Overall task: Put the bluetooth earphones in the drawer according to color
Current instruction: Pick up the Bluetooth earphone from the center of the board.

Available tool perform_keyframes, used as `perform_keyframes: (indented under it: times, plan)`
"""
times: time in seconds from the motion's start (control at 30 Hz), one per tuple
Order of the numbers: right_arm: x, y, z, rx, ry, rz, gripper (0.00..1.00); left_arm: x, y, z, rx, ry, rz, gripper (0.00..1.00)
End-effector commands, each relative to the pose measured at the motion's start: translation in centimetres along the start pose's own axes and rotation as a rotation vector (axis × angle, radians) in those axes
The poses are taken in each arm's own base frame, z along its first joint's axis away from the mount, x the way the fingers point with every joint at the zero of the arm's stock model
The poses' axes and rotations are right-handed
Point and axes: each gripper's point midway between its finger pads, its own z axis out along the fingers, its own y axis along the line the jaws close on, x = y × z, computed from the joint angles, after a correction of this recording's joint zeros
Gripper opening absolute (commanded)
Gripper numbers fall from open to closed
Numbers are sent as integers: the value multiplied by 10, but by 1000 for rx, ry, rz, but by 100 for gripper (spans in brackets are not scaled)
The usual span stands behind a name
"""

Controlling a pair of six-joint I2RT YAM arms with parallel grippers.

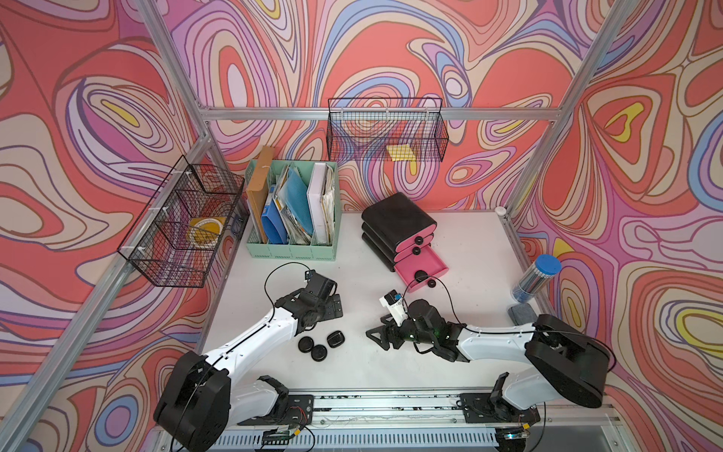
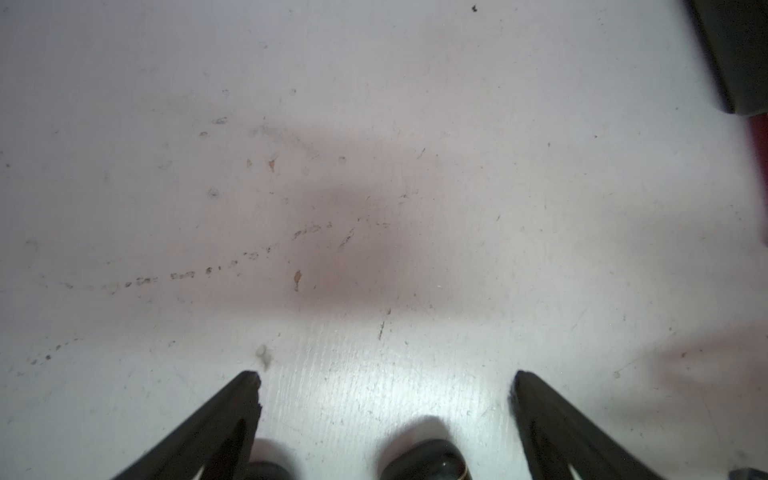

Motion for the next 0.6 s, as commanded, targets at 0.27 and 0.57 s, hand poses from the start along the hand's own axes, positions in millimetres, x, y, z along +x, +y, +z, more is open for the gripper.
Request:
perform_keyframes:
  times: [0.27, 0.57]
  plan:
    - [8, 52, 79, 7, -103, -394, 98, -8, 27, -18, -7, -54, -107, 99]
    - [24, 57, 112, 35, -126, -454, 98, -9, 29, -20, -3, -61, -121, 99]
